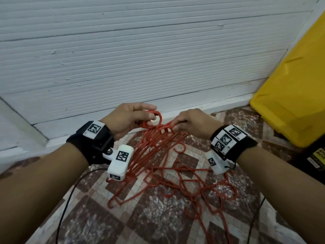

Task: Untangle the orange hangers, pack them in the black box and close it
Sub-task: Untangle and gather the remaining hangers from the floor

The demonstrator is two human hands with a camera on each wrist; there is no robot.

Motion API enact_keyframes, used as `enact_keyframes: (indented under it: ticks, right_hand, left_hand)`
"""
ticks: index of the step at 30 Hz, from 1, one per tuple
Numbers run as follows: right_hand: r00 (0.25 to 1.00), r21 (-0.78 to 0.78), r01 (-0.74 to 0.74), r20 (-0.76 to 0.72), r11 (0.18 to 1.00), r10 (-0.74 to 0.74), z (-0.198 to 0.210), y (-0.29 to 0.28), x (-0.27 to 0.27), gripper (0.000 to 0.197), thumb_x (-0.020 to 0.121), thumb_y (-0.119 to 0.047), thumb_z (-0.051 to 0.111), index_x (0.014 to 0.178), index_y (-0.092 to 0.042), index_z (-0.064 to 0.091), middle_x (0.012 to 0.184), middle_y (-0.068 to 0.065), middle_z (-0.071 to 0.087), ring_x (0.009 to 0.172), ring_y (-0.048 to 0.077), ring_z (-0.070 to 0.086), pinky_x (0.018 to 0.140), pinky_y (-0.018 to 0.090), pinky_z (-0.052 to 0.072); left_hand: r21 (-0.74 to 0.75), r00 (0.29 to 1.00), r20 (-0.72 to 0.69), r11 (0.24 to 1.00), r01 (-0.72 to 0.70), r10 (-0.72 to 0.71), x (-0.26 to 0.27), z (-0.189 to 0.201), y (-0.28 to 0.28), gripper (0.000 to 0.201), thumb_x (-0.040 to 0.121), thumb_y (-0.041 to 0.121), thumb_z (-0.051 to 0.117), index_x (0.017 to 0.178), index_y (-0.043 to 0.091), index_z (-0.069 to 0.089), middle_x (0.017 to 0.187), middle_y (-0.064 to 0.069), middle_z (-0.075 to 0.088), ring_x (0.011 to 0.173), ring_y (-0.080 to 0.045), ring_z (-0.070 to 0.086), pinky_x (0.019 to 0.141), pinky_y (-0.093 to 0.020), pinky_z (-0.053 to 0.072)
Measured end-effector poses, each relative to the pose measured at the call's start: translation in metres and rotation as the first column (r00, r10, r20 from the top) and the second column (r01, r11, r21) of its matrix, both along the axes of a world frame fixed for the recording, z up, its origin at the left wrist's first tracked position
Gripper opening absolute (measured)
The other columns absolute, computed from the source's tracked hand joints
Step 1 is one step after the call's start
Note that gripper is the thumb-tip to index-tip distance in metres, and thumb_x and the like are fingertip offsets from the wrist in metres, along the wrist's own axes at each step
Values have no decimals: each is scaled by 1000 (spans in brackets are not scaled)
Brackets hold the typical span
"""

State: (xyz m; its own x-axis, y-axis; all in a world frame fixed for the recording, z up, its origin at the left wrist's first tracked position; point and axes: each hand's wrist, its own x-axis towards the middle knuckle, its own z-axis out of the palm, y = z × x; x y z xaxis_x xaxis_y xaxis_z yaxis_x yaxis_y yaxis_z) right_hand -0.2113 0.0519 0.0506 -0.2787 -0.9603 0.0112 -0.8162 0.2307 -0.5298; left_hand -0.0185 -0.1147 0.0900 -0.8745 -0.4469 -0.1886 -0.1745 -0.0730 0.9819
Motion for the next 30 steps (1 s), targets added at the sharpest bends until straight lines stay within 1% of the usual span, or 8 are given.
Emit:
enact_keyframes:
  ticks: [4, 7, 11, 14, 17, 20, 26, 30]
  right_hand:
    - [990, -220, 124, -45, 968, -137, -13, 19, 2, 17, 93, -24, 70, 109, -26, 76, 100, -15, 67, 90, 3, 59, 83, 25, 51]
    - [968, -219, 251, 40, 943, -249, -31, 50, -1, 20, 95, -25, 68, 113, -29, 74, 114, -10, 68, 100, 7, 59, 88, 26, 48]
    - [948, 71, 313, 44, 947, -316, -72, 100, -2, 23, 97, -22, 66, 118, -29, 70, 123, -5, 64, 112, 13, 60, 92, 28, 45]
    - [983, 333, 171, 13, 927, -186, -105, 135, 8, 42, 94, -18, 68, 133, -31, 61, 140, -2, 56, 127, 20, 54, 100, 30, 43]
    - [999, 483, 32, -14, 875, -29, -134, 159, 23, 56, 91, -28, 70, 143, -34, 51, 146, -3, 48, 132, 21, 47, 108, 41, 44]
    - [989, 445, 47, -148, 894, 22, -159, 170, 31, 46, 92, -19, 66, 134, -36, 59, 143, -6, 52, 129, 22, 51, 102, 42, 49]
    - [957, 334, 263, -206, 905, -202, -158, 175, 11, 38, 96, -7, 56, 125, -29, 68, 106, -3, 64, 97, 24, 64, 75, 33, 48]
    - [915, 309, 402, -171, 862, -365, -150, 181, 13, 25, 94, -19, 67, 119, -22, 67, 105, 3, 69, 97, 24, 65, 78, 32, 49]
  left_hand:
    - [8, 997, -4, 997, -71, 71, 5, -3, -12, 29, 85, -1, 66, 113, 4, 68, 89, -12, 73, 69, -17, 63, 73, -27, 57]
    - [7, 996, 16, 996, -85, 85, 10, -11, -21, 27, 86, -2, 63, 113, 4, 67, 84, -9, 73, 65, -14, 63, 72, -26, 58]
    - [-15, 992, 58, 994, -108, 109, 19, -23, -29, 25, 86, -2, 63, 109, 6, 68, 84, -8, 74, 63, -14, 63, 70, -25, 58]
    - [-34, 990, 78, 993, -117, 119, 25, -33, -28, 23, 84, -1, 65, 105, 9, 69, 92, -13, 71, 63, -13, 64, 69, -23, 57]
    - [-25, 989, 113, 996, -89, 91, 30, -37, -28, 39, 61, 23, 86, 98, 14, 77, 96, -14, 73, 66, -14, 67, 89, -38, 50]
    - [-30, 991, 120, 998, -63, 66, 33, -43, -32, 70, 35, 43, 96, 99, 21, 78, 94, -11, 76, 69, -15, 68, 93, -49, 37]
    - [-12, 992, 96, 996, -83, 84, 34, -40, -33, 76, 26, 46, 97, 96, 21, 79, 94, -10, 76, 70, -15, 68, 97, -43, 46]
    - [-34, 988, 130, 996, -84, 87, 33, -39, -29, 30, 62, 25, 85, 92, 22, 80, 103, -17, 73, 71, -15, 69, 91, -40, 46]
